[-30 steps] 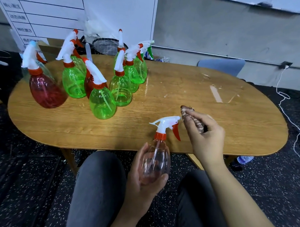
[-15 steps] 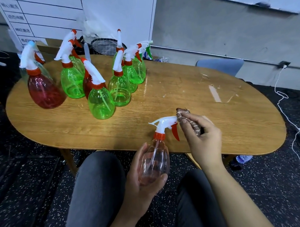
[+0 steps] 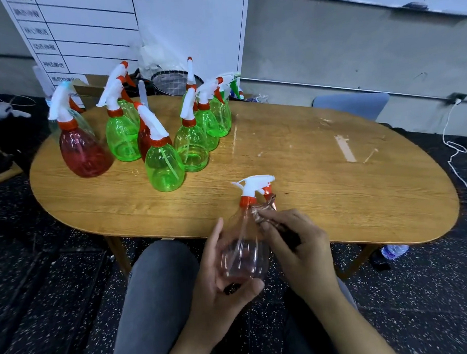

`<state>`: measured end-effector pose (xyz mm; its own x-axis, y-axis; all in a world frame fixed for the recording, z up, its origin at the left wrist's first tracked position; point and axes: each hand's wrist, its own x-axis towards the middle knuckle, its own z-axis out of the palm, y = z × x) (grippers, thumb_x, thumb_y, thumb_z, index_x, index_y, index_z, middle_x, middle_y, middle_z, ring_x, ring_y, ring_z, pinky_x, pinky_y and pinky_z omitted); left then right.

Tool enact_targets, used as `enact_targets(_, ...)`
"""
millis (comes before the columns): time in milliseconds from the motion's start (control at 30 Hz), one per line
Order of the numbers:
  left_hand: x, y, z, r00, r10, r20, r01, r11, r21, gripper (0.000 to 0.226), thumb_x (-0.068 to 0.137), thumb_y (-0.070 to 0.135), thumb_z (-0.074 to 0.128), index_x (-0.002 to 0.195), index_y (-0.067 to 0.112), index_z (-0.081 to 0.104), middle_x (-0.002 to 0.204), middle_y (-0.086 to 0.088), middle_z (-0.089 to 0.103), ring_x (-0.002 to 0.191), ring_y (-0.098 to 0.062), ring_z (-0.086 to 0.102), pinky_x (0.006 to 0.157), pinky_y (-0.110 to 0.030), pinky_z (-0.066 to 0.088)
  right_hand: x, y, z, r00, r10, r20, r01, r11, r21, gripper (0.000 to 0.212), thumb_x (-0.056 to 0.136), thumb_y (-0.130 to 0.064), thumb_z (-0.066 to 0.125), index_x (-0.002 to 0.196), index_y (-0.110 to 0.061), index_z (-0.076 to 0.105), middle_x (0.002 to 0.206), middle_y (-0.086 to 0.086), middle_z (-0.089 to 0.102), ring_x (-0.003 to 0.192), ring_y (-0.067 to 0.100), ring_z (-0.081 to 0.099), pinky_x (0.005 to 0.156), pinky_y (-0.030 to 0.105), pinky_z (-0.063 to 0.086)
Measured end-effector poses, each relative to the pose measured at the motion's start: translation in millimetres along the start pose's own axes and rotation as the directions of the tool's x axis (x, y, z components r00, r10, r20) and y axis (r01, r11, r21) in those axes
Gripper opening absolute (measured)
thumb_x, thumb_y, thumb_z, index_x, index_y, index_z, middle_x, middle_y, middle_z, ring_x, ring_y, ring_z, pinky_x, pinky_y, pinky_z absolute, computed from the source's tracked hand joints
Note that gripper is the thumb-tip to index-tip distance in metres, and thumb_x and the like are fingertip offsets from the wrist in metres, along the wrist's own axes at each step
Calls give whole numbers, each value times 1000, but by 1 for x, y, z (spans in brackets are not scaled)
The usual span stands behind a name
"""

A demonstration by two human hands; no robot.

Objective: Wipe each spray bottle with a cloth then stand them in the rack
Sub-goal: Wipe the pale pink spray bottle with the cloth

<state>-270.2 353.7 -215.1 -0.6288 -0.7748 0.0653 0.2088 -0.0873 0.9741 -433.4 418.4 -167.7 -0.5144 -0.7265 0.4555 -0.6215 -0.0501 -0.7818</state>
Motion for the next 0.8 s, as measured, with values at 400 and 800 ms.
enact_targets(400, 32, 54, 10, 967, 253, -10, -239, 924, 299, 105, 69, 42, 98, 157, 46, 41, 161, 5, 50, 148, -23, 51, 118, -55, 46, 15, -34, -29, 995, -12, -103, 47, 940, 337, 22, 95, -12, 72, 117, -15, 77, 109, -1, 76, 104, 18, 72, 88, 23, 54)
enact_targets(800, 65, 101, 26, 881, 464, 93, -399, 623, 673, 103, 61, 50, 100, 150, 38, 49, 142, 18, 60, 129, 5, 56, 104, -13, 47, 30, -64, -60, 964, -111, -243, 149, 978, 146, 21, 96, -15, 74, 116, -19, 77, 107, -8, 76, 104, 11, 72, 87, 18, 53)
